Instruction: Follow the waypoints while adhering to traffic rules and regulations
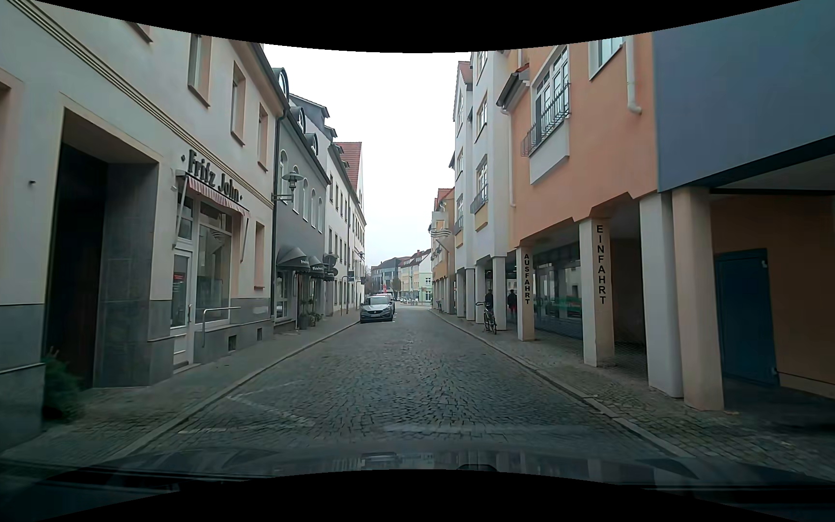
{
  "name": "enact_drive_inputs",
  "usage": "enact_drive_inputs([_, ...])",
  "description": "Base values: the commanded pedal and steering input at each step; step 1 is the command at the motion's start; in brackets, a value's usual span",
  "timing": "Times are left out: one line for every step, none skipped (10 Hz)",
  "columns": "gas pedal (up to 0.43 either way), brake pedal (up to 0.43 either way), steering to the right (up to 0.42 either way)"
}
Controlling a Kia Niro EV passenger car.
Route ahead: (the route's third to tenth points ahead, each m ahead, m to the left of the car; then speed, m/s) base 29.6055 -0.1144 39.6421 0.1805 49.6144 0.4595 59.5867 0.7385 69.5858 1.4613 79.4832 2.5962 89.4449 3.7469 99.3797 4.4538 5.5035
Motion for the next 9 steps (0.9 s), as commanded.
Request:
enact_drive_inputs([0.177, 0.000, 0.009])
enact_drive_inputs([0.177, 0.000, 0.002])
enact_drive_inputs([0.177, 0.000, -0.003])
enact_drive_inputs([0.177, 0.000, -0.008])
enact_drive_inputs([0.177, 0.000, -0.014])
enact_drive_inputs([0.169, 0.000, -0.017])
enact_drive_inputs([0.169, 0.000, -0.018])
enact_drive_inputs([0.157, 0.000, -0.018])
enact_drive_inputs([0.157, 0.000, -0.020])
